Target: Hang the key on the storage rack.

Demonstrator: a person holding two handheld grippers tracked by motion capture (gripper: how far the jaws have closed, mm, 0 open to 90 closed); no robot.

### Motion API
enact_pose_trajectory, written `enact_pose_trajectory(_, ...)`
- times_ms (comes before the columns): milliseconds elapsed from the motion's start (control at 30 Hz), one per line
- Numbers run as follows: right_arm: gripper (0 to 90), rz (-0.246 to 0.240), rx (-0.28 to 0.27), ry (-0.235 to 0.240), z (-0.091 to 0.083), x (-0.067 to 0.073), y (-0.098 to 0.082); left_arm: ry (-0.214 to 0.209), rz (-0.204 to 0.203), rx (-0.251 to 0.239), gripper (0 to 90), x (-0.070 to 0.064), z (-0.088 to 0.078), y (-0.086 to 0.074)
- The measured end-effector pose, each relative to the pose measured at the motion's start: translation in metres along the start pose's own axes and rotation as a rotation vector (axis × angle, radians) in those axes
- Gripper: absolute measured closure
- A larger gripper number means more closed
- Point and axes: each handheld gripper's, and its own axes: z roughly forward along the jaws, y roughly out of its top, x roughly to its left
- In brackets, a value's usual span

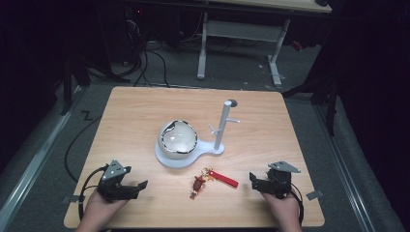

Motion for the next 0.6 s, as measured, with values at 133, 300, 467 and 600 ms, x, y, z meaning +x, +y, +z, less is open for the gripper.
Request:
enact_pose_trajectory(133, 9.8, 0.006, -0.002, -0.005, -0.003, -0.004, -0.003, -0.012, 0.01, 0.005, 15.2, -0.001, 0.006, 0.003)
enact_pose_trajectory(300, 12.1, 0.007, -0.016, 0.01, -0.01, -0.007, -0.006, -0.024, 0.031, 0.009, 15.2, -0.005, 0.01, 0.007)
enact_pose_trajectory(467, 17.3, -0.032, -0.022, 0.054, -0.014, 0.002, -0.004, -0.022, 0.021, -0.005, 15.2, -0.004, 0.006, 0.006)
enact_pose_trajectory(600, 28.1, -0.09, -0.033, 0.108, -0.014, 0.018, 0.001, -0.014, 0.018, -0.004, 15.1, -0.002, 0.003, 0.004)
